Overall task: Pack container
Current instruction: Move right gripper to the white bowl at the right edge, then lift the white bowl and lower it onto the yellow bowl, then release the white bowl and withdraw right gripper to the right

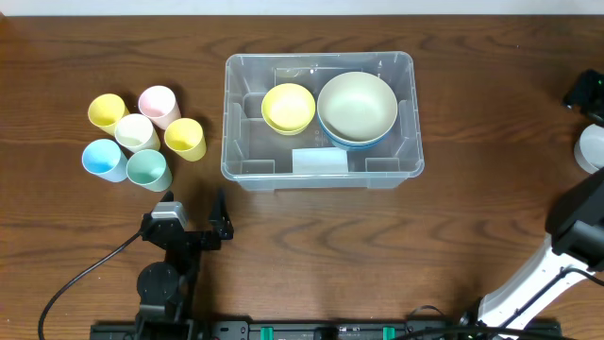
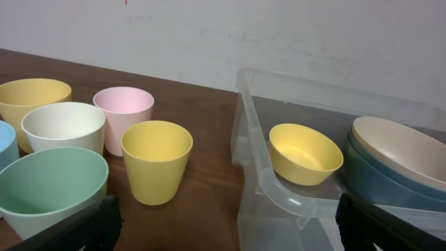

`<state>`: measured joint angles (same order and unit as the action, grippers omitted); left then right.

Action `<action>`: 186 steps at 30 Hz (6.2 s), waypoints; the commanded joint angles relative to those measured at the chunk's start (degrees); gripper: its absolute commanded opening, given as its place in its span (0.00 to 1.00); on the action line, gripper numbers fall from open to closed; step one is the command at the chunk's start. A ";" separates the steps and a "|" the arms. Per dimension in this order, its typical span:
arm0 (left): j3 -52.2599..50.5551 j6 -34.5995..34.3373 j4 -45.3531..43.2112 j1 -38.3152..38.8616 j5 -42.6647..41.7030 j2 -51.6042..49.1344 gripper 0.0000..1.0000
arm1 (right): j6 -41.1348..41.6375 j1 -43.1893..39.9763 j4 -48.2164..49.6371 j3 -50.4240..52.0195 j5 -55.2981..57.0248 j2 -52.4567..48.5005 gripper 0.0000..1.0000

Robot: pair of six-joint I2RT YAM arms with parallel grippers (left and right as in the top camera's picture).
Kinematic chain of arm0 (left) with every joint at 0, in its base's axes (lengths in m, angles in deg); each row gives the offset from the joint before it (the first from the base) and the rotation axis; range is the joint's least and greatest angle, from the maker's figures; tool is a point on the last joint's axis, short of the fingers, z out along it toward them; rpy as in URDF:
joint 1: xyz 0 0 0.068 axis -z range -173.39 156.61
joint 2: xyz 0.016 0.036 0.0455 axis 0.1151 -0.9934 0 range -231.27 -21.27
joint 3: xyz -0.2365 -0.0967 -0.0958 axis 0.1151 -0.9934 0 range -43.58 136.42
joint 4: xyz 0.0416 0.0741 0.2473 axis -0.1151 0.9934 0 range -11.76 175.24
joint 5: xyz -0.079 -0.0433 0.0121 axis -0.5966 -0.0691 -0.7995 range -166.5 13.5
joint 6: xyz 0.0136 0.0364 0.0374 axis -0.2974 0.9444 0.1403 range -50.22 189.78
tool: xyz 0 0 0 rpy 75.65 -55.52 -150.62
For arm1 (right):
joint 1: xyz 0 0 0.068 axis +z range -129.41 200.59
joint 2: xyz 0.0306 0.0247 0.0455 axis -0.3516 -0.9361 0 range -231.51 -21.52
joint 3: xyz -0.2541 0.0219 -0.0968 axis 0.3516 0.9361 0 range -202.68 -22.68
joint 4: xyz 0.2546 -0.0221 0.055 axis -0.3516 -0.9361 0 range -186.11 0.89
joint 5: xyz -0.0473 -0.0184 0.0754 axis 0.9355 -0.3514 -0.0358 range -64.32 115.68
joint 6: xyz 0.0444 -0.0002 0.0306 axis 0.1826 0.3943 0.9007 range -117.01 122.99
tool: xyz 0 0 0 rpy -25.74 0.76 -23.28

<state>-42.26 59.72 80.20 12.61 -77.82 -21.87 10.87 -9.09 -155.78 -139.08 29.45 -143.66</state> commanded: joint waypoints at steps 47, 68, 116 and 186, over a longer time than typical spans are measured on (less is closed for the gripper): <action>-1.07 1.01 2.14 -0.37 0.85 0.26 0.98 | -14.82 -9.75 19.76 20.55 -6.16 -2.69 0.57; -1.09 1.01 2.14 -0.37 0.83 0.26 0.98 | -13.07 -7.61 22.32 20.50 -10.97 -3.45 0.01; -1.09 1.01 2.14 -0.37 0.85 0.26 0.98 | -16.33 68.04 -3.19 -27.26 -7.80 -10.40 0.01; -1.07 1.01 2.14 -0.37 0.85 0.26 0.98 | 5.09 27.06 -30.58 -9.40 -2.56 5.35 0.95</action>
<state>-42.26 59.72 80.20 12.61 -77.82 -21.87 12.18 19.94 -186.10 -153.54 22.80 -142.09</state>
